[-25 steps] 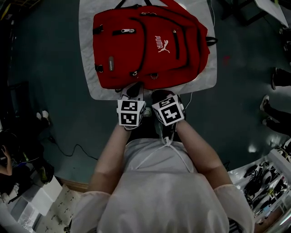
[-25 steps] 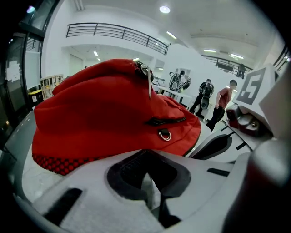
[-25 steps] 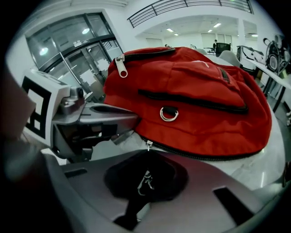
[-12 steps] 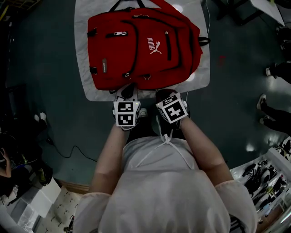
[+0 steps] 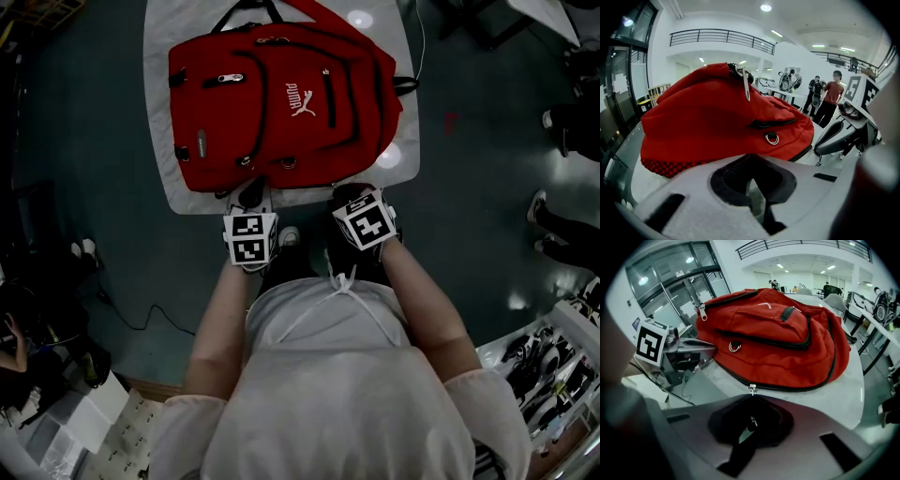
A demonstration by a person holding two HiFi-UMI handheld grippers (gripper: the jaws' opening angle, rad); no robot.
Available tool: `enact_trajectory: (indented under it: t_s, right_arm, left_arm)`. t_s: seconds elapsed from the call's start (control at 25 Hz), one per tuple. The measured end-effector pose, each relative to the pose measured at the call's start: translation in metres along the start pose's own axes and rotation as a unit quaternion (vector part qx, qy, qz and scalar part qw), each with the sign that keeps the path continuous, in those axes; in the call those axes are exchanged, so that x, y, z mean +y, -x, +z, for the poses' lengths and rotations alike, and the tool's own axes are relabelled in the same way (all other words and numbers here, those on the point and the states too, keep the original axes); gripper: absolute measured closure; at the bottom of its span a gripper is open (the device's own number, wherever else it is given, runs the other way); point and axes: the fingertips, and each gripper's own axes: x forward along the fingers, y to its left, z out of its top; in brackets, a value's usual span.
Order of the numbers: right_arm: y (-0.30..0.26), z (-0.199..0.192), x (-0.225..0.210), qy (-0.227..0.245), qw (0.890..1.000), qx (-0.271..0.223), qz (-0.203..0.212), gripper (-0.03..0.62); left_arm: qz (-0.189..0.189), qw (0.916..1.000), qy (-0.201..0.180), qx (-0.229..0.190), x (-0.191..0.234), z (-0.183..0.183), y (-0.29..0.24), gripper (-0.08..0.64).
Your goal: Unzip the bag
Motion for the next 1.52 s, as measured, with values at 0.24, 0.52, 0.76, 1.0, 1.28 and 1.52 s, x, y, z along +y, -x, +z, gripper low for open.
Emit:
enact_trajectory:
  t_s: [0.24,0.52,0.76,1.0,1.28,1.52]
  right_arm:
    - [0.009,-0.006,-0.027,-0.004,1.000,0.006,-0.015,0.565]
    - [0.019,-0.012,-0.057,-0.010,0.999,0.010,-0.035,0.565]
    - [0.026,-0.014,-0.089,-0.018,0.998,0.006,-0.061,0.565]
    - [0.029,-0.009,-0.106,-0.014,0.997,0.014,-0.073,0.565]
    - [0.030,-0.007,-0.114,-0.039,0.996,0.013,-0.078,0.563]
    - [0.034,0.001,-0.116,0.001,0.992,0.003,-0.130,0.522]
  left_arm:
    - [0.002,1.0000,-0.004,0.000,0.001,0.002,-0.001,0.540]
    - [0.006,1.0000,-0.005,0.004,0.001,0.000,0.000,0.540]
    - [0.007,0.9999,-0.010,0.008,0.001,0.000,-0.001,0.540]
    - [0.003,0.9999,-0.005,0.009,0.002,-0.001,-0.002,0.540]
    - [0.011,0.9999,-0.009,0.008,0.000,0.000,-0.002,0.540]
    - [0.000,0.9999,0.003,0.012,0.000,-0.002,-0.003,0.540]
